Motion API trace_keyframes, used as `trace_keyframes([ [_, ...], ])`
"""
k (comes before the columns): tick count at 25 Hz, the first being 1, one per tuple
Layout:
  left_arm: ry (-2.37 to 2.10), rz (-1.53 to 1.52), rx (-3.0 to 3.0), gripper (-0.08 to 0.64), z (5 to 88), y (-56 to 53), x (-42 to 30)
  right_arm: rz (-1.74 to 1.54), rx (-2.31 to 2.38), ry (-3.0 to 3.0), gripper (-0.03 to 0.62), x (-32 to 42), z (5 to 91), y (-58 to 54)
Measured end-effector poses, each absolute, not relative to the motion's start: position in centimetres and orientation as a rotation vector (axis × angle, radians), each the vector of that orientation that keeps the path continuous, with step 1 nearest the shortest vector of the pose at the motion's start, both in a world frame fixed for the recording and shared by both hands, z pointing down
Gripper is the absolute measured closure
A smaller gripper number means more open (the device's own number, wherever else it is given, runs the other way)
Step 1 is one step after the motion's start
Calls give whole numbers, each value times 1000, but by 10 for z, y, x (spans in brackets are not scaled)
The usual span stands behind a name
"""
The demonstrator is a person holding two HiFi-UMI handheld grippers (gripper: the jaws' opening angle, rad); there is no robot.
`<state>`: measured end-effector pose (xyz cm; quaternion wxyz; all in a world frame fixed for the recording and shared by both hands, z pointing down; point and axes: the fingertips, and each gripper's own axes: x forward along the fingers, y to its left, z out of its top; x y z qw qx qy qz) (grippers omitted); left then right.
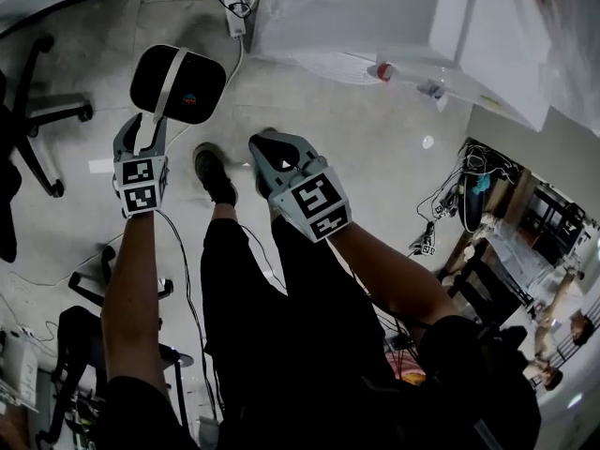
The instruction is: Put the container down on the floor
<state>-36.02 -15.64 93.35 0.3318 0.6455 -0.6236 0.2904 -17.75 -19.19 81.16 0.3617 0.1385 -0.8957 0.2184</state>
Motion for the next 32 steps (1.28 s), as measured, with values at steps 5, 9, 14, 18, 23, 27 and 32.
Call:
trace_keyframes([
  [5, -1667, 692, 1707, 370, 874, -150, -352, 555, 373, -2333, 586, -172, 769, -198],
  [9, -1717, 591, 1753, 371, 815, -155, -343, 543, 388, -2369, 586, -173, 730, -205],
  [14, -1769, 444, 1793, 371, 742, -165, -331, 536, 415, -2416, 587, -171, 684, -218],
  [18, -1811, 351, 1815, 390, 685, -170, -326, 532, 436, -2463, 587, -173, 640, -227],
  [23, -1826, 219, 1860, 450, 610, -171, -311, 535, 443, -2513, 587, -178, 583, -229],
  [27, -1843, 154, 1901, 488, 554, -170, -302, 530, 433, -2542, 588, -177, 541, -227],
  [32, -1839, 95, 1960, 525, 498, -178, -286, 526, 464, -2584, 588, -172, 492, -238],
])
